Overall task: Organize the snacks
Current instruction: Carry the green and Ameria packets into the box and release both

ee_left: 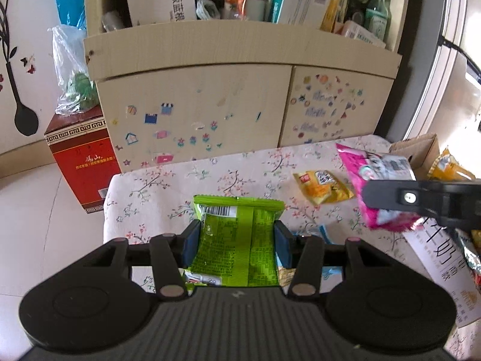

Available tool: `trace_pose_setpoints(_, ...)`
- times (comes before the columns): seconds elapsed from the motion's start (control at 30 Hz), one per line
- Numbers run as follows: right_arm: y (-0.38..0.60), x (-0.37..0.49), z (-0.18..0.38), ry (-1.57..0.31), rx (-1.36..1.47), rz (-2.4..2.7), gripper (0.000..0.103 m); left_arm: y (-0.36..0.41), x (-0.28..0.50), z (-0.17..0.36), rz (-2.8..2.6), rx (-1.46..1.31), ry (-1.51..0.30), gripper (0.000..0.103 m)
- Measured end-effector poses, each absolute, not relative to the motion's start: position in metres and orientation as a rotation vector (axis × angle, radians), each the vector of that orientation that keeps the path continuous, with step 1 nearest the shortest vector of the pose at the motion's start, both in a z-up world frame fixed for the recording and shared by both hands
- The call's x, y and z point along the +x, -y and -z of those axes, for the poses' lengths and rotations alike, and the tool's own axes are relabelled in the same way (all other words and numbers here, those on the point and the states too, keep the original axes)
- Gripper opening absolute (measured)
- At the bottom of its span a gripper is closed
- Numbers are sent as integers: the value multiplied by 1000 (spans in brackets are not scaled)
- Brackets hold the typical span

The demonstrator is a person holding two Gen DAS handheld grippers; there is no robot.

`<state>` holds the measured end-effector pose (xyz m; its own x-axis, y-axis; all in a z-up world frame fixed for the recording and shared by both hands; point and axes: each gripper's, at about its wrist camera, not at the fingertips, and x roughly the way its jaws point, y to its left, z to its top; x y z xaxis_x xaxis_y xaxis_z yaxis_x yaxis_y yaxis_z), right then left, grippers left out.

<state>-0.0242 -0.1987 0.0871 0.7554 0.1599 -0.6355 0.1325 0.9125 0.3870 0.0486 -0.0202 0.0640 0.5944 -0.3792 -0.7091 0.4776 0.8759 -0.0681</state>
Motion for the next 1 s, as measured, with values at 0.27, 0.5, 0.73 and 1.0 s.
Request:
trace_pose_setpoints(0.27, 204, -35, -98, -681, 411, -23, 48, 28, 47, -69, 508, 137, -768, 50)
trace_pose_setpoints(0.5, 210, -45, -105, -652, 405, -18, 48, 37, 45, -72, 517, 130, -758, 50)
trace_pose_setpoints(0.73, 225, -56, -111, -628, 415, 8, 48, 52, 42, -79, 537, 105, -741, 50)
trace_pose_setpoints(1.0, 253, -76, -125, -565, 441, 77, 48, 80, 39, -94, 575, 49, -710, 50)
